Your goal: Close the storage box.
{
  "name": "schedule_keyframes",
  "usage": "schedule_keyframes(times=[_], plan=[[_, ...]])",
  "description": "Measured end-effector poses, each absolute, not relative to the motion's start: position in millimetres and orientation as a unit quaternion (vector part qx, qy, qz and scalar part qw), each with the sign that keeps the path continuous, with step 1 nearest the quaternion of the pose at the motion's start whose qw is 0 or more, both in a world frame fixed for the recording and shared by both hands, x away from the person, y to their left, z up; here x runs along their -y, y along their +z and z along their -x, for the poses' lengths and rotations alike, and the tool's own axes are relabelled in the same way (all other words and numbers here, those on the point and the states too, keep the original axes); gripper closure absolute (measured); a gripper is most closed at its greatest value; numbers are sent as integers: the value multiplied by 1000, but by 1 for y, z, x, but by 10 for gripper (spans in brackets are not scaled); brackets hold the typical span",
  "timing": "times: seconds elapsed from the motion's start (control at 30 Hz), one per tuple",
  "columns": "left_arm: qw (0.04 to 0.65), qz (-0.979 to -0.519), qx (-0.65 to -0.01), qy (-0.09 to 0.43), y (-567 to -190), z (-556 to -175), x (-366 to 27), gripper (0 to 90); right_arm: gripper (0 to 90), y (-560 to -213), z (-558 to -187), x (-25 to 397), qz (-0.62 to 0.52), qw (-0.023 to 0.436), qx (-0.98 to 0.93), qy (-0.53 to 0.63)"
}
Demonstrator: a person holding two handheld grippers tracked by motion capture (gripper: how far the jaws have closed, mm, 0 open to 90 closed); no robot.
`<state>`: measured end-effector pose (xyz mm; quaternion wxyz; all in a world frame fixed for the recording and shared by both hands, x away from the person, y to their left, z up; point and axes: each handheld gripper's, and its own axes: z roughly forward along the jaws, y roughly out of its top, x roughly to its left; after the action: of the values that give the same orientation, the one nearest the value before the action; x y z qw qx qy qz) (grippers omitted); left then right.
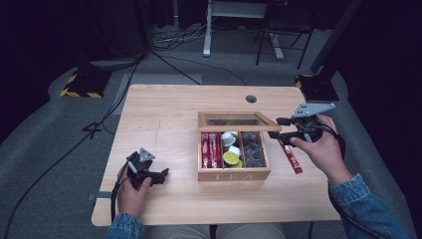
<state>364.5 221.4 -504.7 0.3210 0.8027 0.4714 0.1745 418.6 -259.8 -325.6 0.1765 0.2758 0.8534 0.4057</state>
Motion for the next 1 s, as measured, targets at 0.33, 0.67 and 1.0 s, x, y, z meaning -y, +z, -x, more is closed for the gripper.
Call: schedule_keyframes(times=[0.33, 0.67, 1.0], plan=[[321, -803, -471, 175, -505, -365, -221, 78, 407, -344, -401, 256, -259, 176, -870, 380], [321, -803, -471, 175, -505, -365, -221, 78, 391, -360, -392, 255, -252, 176, -880, 362], [321, -803, -471, 175, -505, -365, -221, 78, 367, -376, -385, 255, -251, 173, -887, 347]])
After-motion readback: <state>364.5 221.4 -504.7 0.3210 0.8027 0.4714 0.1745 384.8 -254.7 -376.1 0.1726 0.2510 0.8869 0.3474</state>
